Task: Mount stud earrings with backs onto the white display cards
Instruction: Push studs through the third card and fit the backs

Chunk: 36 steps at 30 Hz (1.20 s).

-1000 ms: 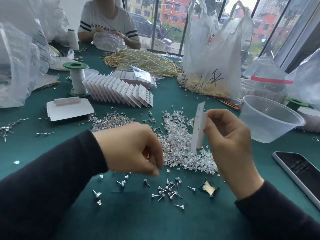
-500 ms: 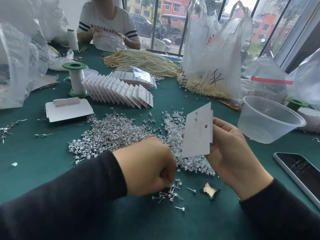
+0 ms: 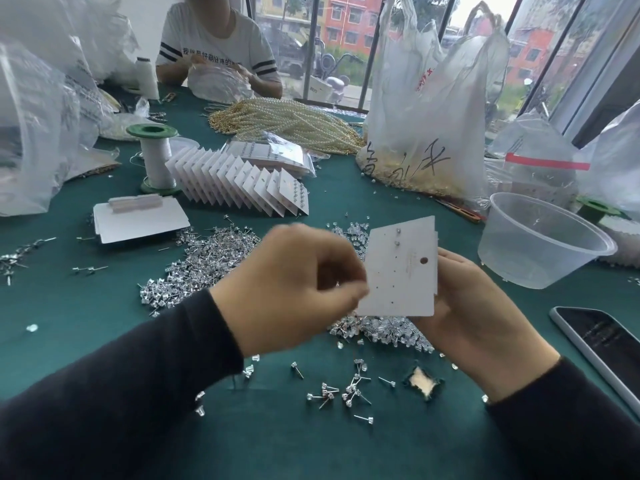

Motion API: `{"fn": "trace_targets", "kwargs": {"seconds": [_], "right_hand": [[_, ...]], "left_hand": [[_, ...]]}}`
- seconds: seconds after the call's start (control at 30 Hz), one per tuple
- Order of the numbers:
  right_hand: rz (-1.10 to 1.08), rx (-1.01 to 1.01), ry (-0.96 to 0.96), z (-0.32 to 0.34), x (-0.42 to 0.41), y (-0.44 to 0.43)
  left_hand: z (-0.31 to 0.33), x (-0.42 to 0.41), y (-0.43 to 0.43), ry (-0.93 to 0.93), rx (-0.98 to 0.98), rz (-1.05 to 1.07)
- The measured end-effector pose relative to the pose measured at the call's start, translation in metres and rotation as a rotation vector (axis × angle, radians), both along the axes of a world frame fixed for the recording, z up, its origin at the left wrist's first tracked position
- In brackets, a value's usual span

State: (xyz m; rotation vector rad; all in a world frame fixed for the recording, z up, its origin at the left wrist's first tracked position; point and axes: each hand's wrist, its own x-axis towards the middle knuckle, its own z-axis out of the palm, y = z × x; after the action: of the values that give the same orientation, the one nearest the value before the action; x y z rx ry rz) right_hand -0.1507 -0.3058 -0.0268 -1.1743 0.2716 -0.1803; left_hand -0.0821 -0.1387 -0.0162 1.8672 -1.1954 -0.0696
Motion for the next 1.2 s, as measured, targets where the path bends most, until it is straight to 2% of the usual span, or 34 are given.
{"fn": "trace_targets", "kwargs": {"seconds": [0.07, 0.1, 0.27, 0.47, 0.67, 0.83, 0.9, 1.07, 1.2], "right_hand": [[0.038, 0.031, 0.013, 0.000, -0.001, 0.001], [0.058, 0.049, 0.012, -0.001, -0.001, 0.002], [0.143, 0.070, -0.011, -0.002, -0.003, 0.010], [0.140, 0.046, -0.002, -0.003, -0.004, 0.011], [0.159, 0.076, -0.020, -0.003, -0.005, 0.012], [0.117, 0.148, -0.009, -0.007, -0.003, 0.015], [0.059, 0.157, -0.036, -0.007, -0.003, 0.018], [-0.122, 0.091, -0.078, -0.008, -0.005, 0.023], [-0.165, -0.050, -0.153, -0.010, -0.006, 0.027]], "left_hand": [[0.004, 0.003, 0.001, 0.274, -0.218, -0.009], [0.004, 0.003, 0.000, 0.335, -0.277, -0.008], [-0.003, 0.000, -0.006, 0.427, -0.344, 0.024], [-0.005, -0.001, -0.008, 0.434, -0.295, 0.022], [-0.006, -0.002, -0.009, 0.362, -0.245, 0.055], [-0.012, -0.007, -0.012, -0.123, -0.256, 0.195], [-0.014, -0.012, -0.013, -0.226, -0.240, 0.199], [-0.011, -0.021, -0.014, -0.111, -0.147, 0.178], [-0.014, -0.019, -0.017, -0.050, -0.183, 0.251]]}}
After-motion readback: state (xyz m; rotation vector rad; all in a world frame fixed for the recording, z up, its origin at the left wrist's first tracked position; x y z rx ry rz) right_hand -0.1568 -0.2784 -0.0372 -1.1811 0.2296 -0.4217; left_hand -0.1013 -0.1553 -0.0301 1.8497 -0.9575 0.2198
